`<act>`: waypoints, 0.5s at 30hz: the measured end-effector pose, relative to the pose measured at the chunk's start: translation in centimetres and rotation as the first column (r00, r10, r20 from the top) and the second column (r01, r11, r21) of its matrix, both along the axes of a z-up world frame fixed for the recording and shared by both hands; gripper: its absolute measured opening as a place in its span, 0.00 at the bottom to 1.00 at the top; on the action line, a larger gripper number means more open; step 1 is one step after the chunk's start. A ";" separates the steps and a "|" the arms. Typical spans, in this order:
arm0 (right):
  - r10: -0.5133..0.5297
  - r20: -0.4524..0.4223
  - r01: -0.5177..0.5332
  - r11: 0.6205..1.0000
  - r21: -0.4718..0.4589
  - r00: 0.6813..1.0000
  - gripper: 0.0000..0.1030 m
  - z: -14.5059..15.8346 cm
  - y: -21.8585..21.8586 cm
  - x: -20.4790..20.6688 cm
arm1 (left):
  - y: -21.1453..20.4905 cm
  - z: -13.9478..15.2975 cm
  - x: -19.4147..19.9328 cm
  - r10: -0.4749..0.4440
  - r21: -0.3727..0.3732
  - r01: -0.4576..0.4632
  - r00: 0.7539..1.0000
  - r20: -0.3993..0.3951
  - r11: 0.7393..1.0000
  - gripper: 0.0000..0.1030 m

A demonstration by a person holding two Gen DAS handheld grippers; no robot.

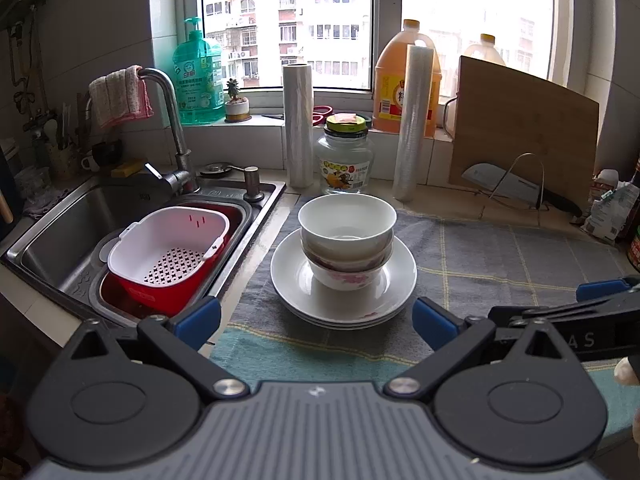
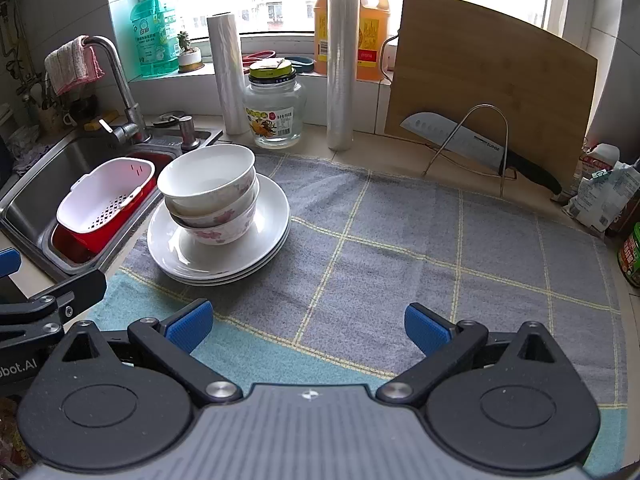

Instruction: Organize plates and bowls

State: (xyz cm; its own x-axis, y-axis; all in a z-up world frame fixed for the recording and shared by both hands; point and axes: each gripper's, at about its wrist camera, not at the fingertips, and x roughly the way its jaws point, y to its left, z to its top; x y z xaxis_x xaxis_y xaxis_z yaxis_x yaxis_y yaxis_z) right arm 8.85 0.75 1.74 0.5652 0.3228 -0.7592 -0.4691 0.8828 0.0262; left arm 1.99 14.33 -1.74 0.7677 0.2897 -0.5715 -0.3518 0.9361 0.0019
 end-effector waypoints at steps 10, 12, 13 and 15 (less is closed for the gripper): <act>0.006 0.001 -0.006 1.000 -0.005 1.000 1.00 0.0 0.2 0.0 | 0.0 -0.1 -0.1 0.011 -0.003 -0.011 1.000 -0.001 1.000 0.99; 0.007 0.001 -0.007 1.000 -0.006 1.000 1.00 0.0 0.3 -0.1 | 0.0 0.0 -0.1 0.014 -0.003 -0.014 1.000 -0.001 1.000 0.99; 0.008 0.002 -0.008 1.000 -0.006 1.000 1.00 0.0 0.3 -0.1 | 0.0 0.0 -0.1 0.014 -0.003 -0.014 1.000 -0.001 1.000 0.99; 0.008 0.001 -0.008 1.000 -0.005 1.000 1.00 0.0 0.3 -0.1 | 0.0 0.0 -0.1 0.015 -0.002 -0.015 1.000 -0.001 1.000 0.99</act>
